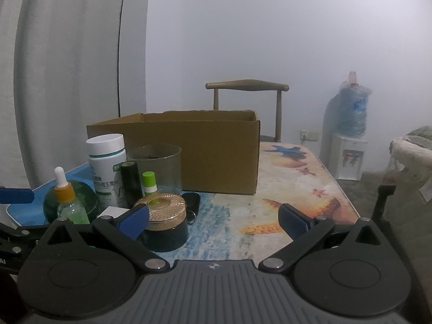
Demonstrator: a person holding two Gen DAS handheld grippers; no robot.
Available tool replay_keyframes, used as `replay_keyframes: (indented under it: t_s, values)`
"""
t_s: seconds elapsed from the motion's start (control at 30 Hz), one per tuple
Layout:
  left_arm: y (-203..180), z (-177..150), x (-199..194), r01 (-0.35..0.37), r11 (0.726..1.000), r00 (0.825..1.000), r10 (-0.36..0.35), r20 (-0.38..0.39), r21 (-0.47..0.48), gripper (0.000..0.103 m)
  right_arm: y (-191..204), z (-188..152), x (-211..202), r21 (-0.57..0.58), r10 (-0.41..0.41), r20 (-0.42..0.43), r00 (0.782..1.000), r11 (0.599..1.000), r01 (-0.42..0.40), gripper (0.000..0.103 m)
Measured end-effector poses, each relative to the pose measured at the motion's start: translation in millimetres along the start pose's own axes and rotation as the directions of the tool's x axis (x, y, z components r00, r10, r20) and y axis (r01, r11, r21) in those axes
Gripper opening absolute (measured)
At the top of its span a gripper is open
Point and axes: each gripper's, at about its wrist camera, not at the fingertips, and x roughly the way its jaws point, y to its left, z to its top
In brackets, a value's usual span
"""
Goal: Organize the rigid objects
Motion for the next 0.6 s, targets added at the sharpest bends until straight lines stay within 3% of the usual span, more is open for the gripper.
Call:
replay_keyframes:
  t_s: [0.6]
  values:
    - [1.3, -1.1, 0.5, -0.015, 1.000, 1.000, 0.015, 0.006, -0.008, 0.103, -4.1, 0.4, -3.4, 0.025, -0.004, 0.013, 1.000, 1.000, 0.003, 0.103]
